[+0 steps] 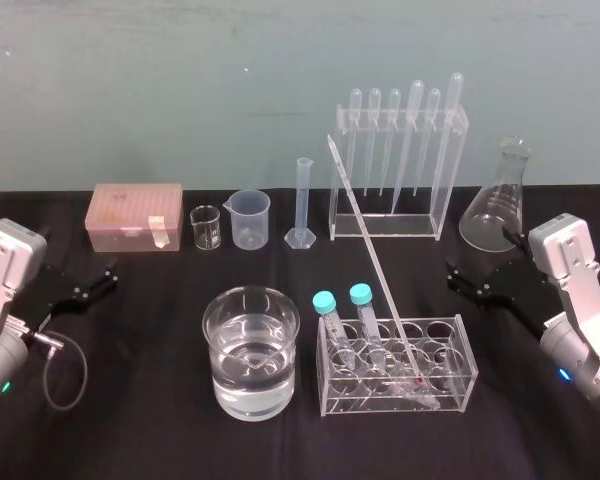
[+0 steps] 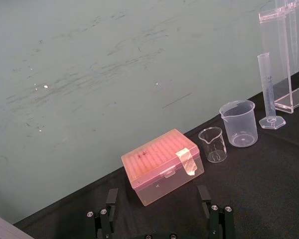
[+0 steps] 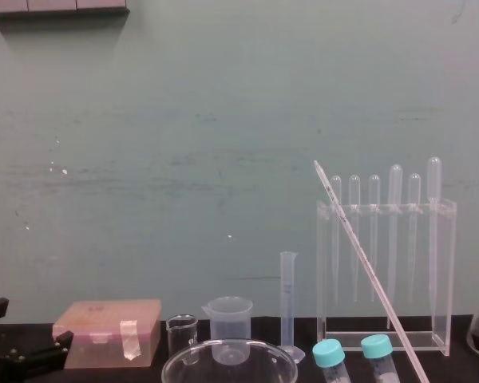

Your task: Hold the thermometer with one hand and immerse one end into the beaker, then reinsert it into the test tube rack.

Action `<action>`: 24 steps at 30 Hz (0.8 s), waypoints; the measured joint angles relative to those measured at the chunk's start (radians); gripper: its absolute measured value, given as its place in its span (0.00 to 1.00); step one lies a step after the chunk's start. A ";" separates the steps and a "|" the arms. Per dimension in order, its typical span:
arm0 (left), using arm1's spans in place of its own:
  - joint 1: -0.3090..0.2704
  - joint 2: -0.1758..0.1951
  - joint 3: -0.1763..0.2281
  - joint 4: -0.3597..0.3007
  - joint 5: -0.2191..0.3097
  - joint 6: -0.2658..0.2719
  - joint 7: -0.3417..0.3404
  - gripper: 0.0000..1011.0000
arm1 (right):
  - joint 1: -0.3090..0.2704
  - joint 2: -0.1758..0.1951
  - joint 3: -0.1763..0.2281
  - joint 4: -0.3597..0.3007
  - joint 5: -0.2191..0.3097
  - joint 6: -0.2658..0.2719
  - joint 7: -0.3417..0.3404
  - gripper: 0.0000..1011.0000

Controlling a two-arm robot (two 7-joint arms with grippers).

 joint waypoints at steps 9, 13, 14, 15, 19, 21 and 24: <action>0.000 0.000 0.000 0.000 0.000 0.000 0.000 1.00 | 0.000 0.000 0.000 0.000 0.000 0.000 0.000 0.99; 0.000 0.000 0.000 0.000 0.000 0.000 0.000 1.00 | 0.000 0.000 0.000 0.000 0.000 0.000 0.000 0.99; 0.000 0.000 0.000 0.000 0.000 0.000 0.000 1.00 | 0.000 0.000 0.000 0.000 0.000 0.000 0.000 0.99; 0.000 0.000 0.000 0.000 0.000 0.000 0.000 1.00 | 0.000 0.000 0.000 0.000 0.000 0.000 0.000 0.99; 0.000 0.000 0.000 0.000 0.000 0.000 0.000 1.00 | 0.000 0.000 0.000 0.000 0.000 0.000 0.000 0.99; 0.000 0.000 0.000 0.000 0.000 0.000 0.000 1.00 | 0.000 0.000 0.000 0.000 0.000 0.000 0.000 0.99; 0.000 0.000 0.000 0.000 0.000 0.000 0.000 1.00 | 0.000 0.000 0.000 0.000 0.000 0.000 0.000 0.99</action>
